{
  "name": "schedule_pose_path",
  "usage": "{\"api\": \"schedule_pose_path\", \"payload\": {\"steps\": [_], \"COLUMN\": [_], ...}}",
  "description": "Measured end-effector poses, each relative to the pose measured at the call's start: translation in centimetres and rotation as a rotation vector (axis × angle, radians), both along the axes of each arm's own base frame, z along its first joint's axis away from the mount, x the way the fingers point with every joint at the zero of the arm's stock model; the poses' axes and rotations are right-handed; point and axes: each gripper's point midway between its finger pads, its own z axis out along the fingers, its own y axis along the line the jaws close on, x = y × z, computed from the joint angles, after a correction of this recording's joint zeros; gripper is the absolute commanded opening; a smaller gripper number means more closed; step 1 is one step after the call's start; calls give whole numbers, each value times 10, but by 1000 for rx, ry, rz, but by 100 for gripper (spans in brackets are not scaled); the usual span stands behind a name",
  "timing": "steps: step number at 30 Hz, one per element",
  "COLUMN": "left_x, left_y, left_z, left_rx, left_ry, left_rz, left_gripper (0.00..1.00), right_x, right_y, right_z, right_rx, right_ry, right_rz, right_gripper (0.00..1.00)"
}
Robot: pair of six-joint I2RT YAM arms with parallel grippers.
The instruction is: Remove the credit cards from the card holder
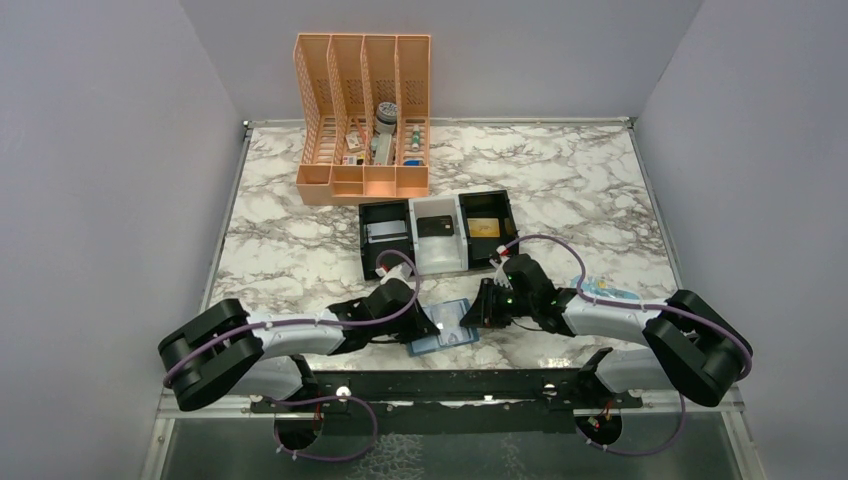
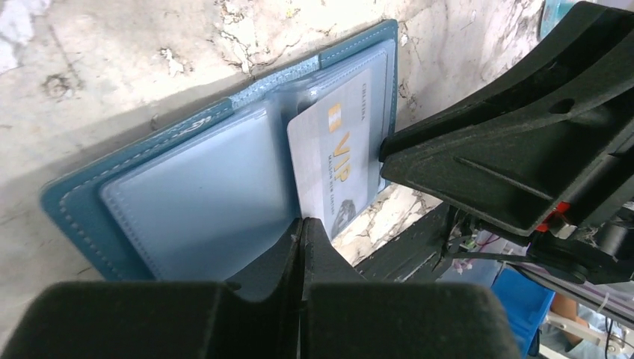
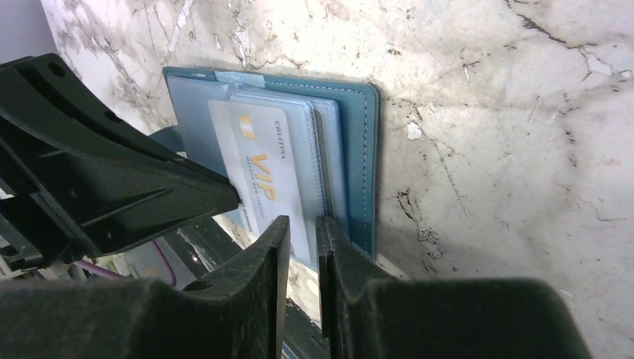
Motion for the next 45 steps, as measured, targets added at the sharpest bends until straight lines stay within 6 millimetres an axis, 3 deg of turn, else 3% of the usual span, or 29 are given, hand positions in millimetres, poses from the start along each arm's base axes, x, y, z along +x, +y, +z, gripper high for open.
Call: {"api": "schedule_pose_path", "payload": {"steps": [11, 21, 26, 29, 37, 45], "left_x": [3, 2, 2, 2, 5, 9], "left_y": [11, 13, 13, 14, 10, 9], "left_z": [7, 0, -1, -2, -4, -2], "left_rx": [12, 34, 38, 42, 33, -64], "left_ry": [-26, -15, -14, -14, -16, -3], "left_rz": [40, 40, 38, 37, 37, 94], "left_gripper": [0, 0, 1, 10, 30, 34], "right_x": [0, 12, 8, 6, 10, 9], "right_y": [-2, 17, 24, 24, 24, 23], "right_z": [4, 41, 23, 5, 4, 3], "right_rx": [-14, 76, 65, 24, 6, 8], "right_ry": [-15, -115, -49, 7, 4, 0], "right_rz": [17, 79, 121, 126, 124, 122], "right_gripper": [23, 25, 26, 26, 27, 27]}}
